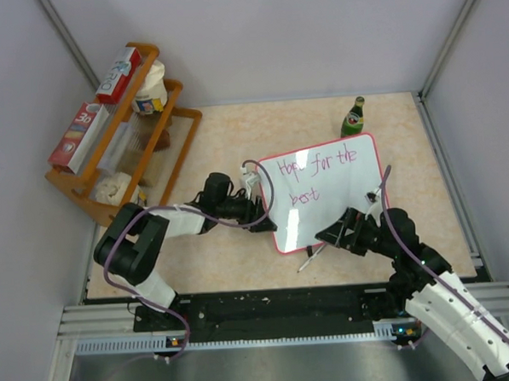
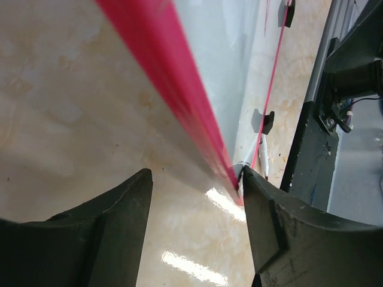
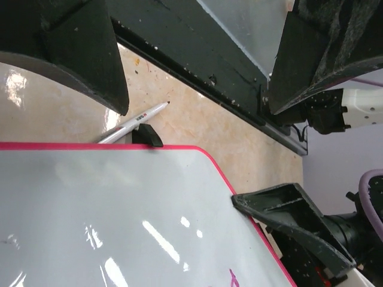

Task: Write a sentence on the whiteboard
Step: Reset both arms

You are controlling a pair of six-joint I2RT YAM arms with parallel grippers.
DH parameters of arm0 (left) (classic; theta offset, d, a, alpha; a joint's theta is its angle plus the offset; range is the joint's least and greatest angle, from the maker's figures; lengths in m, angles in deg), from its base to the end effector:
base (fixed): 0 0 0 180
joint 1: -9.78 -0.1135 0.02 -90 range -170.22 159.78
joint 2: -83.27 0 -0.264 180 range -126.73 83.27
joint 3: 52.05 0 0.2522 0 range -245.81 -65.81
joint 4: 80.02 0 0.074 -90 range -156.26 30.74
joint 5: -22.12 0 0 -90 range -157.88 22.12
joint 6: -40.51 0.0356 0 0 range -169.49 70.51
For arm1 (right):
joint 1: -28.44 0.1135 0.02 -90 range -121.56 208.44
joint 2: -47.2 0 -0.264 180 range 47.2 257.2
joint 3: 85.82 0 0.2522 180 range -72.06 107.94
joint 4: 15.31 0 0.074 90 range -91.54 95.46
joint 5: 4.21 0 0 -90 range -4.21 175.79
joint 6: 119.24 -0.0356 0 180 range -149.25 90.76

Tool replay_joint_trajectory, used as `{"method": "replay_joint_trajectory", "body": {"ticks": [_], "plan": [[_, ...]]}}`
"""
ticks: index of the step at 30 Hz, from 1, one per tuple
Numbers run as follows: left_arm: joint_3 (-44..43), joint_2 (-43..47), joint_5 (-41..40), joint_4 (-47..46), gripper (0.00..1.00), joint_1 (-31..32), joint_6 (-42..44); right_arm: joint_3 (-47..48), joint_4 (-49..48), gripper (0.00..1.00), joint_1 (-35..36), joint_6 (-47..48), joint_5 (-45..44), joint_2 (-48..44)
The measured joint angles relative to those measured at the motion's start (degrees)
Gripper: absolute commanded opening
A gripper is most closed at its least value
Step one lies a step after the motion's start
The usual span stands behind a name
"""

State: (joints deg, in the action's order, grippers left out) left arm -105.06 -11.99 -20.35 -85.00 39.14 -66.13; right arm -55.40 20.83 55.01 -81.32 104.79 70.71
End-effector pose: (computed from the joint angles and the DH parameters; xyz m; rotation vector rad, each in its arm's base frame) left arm 0.2564 -0.1743 0.1474 0.7381 2.1841 -1.3492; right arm 0.1041 0.0650 0.1966 0.2831 2.2565 1.1340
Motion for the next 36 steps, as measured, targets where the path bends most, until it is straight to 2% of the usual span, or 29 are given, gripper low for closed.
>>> {"method": "replay_joint_trajectory", "body": {"ticks": [4, 8, 10, 15, 29, 36], "plan": [[1.64, 1.79, -0.74, -0.07, 0.8, -0.09, 0.31, 2.14, 0.02, 0.96, -0.02, 2.69, -1.22, 1.38], [3.65, 4.68, -1.22, -0.55, 0.84, -0.48, 0.28, 3.67, -0.02, 0.97, -0.02, 4.57, -2.01, 2.51], [4.55, 6.19, -1.66, -1.31, 0.92, -0.81, 0.24, 4.02, 0.0, 0.97, -0.02, 5.27, -2.34, 2.78], [7.67, 10.51, -3.21, -4.2, 0.98, -1.7, -0.15, 4.15, 0.0, 0.99, -0.02, 6.23, -3.06, 3.04], [14.67, 23.1, -16.59, -6.71, 0.98, -3.06, -0.39, 5.81, 0.0, 0.99, -0.07, 7.87, -5.27, 4.85], [15.72, 26.47, -24.2, -6.25, 0.99, -3.15, -0.39, 7.91, -0.04, 0.99, -0.07, 9.99, -6.67, 6.86]]}}
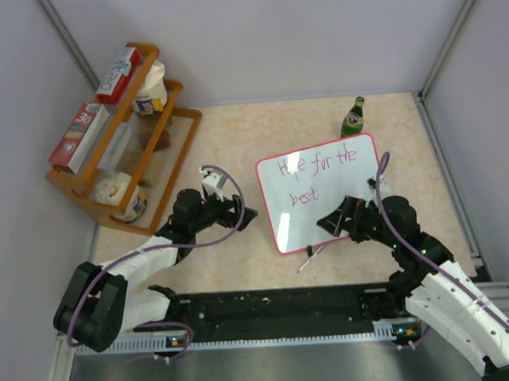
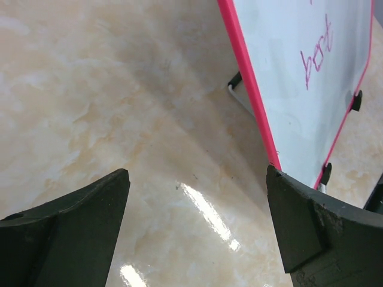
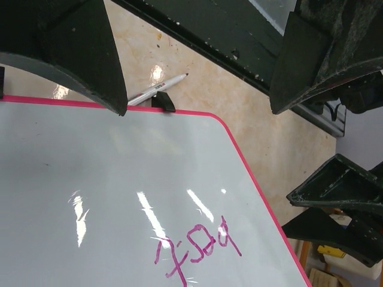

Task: Write a sentence on the whiteboard
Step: Reset both arms

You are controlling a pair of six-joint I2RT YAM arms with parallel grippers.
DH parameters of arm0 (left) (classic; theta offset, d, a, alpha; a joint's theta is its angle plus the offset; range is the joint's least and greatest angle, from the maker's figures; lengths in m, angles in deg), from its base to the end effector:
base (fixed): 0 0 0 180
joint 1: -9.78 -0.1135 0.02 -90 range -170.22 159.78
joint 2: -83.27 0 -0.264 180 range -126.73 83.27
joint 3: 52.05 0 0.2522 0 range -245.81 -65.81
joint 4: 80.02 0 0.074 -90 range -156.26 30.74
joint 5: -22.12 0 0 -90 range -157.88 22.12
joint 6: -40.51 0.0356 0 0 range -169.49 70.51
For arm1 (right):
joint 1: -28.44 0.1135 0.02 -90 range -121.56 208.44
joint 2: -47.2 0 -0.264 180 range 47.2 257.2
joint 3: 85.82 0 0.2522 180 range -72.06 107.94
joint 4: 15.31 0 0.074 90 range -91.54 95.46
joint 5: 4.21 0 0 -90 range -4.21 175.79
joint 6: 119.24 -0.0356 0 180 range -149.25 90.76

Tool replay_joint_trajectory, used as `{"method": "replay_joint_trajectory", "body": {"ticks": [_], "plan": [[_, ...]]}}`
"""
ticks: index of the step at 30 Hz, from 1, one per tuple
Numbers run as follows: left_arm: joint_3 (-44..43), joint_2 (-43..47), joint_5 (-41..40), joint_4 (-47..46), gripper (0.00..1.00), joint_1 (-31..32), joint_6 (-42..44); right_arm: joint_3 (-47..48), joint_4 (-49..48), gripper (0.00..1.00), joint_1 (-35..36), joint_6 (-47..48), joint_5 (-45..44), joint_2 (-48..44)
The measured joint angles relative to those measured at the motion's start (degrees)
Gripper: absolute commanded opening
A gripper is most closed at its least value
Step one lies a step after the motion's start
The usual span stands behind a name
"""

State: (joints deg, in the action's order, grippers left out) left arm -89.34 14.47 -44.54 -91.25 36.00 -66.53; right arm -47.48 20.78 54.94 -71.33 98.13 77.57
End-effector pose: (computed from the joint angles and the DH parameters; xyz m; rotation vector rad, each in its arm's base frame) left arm 0.2087 -0.1185 0.1908 0.4421 1.9496 -0.8880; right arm 0.1200 0.0684 0.2307 0.1562 2.1865 0.9342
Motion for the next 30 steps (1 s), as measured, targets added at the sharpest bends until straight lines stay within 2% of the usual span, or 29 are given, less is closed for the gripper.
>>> {"method": "replay_joint_trajectory", "body": {"ticks": [16, 30], "plan": [[0.39, 3.34, -15.15, 4.5, 0.98, 0.0, -1.07, 3.76, 0.04, 0.99, -0.02, 6.05, -7.67, 1.57], [0.39, 3.48, -18.69, 6.69, 0.98, -0.11, -2.34, 6.71, 1.36, 0.99, -0.02, 11.61, -19.71, 1.2]]}}
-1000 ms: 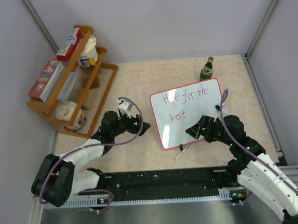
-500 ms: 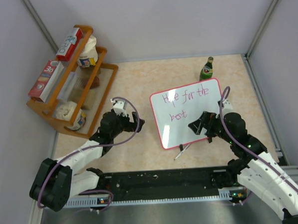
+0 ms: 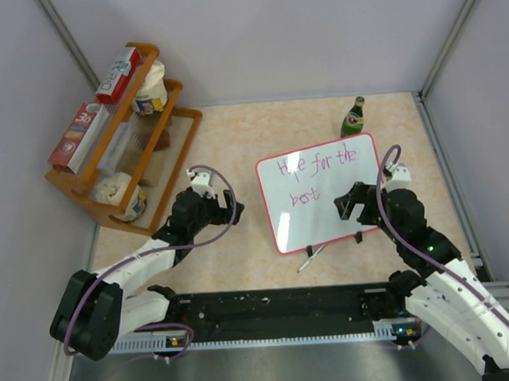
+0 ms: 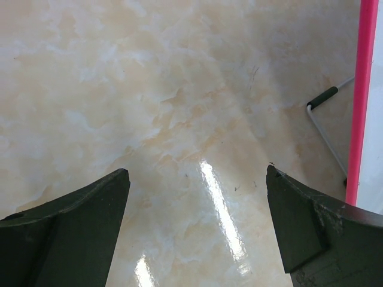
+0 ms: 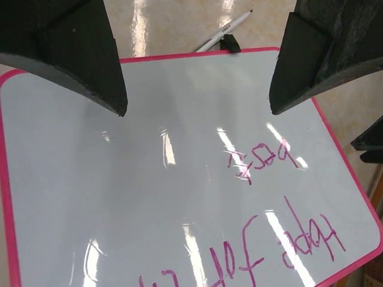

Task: Write a sentence on the whiteboard
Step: Reset both arms

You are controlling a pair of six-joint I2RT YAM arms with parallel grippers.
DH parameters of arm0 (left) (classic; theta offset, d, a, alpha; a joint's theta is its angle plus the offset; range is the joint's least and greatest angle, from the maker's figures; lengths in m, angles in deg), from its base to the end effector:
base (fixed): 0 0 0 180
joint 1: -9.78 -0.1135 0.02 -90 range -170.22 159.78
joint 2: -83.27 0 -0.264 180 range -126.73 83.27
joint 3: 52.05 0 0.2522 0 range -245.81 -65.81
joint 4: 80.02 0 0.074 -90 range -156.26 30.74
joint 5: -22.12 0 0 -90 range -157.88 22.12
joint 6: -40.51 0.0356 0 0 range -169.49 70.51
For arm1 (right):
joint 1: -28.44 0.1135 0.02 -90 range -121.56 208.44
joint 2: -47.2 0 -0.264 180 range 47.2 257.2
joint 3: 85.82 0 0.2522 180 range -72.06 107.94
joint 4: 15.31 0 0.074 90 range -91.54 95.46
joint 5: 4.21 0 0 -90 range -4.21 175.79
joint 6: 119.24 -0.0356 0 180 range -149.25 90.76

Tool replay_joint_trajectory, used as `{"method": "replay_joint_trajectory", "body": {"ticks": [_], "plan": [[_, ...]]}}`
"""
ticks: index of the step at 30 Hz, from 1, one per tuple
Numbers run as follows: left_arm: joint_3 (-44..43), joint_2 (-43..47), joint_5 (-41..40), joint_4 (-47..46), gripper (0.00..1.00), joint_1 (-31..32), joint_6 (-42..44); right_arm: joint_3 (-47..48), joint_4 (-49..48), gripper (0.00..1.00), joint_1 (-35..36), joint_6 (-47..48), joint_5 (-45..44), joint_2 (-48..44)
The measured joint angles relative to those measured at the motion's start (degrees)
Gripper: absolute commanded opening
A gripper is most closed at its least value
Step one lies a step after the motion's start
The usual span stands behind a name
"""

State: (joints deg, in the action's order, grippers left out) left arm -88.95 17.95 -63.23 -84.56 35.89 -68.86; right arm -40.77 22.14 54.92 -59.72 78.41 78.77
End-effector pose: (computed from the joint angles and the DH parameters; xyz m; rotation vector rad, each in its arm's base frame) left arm 0.2068 -0.1046 0.1890 0.1733 2.0278 -0.5881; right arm 0.1275 0.0584 0.2661 0.1551 2.0163 0.5115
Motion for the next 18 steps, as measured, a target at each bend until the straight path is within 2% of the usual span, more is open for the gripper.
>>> {"method": "replay_joint_trajectory", "body": {"ticks": [6, 11, 14, 18], "plan": [[0.42, 3.1, -0.83, 0.09, 0.97, 0.0, 0.07, 0.02, -0.04, 0.99, 0.0, 4.33, -6.1, -0.61], [3.17, 13.14, -3.98, 0.59, 0.98, 0.02, 0.68, 0.98, -1.86, 0.99, -0.02, 10.08, -10.27, -0.85], [3.91, 20.83, -7.1, 2.51, 0.98, 0.02, 1.53, 0.85, -6.01, 0.99, -0.02, 14.34, -13.68, -2.29], [3.89, 28.72, -10.38, 4.31, 0.99, 0.02, 2.49, -4.31, -18.08, 0.99, -0.02, 21.29, -18.97, -6.29]]}}
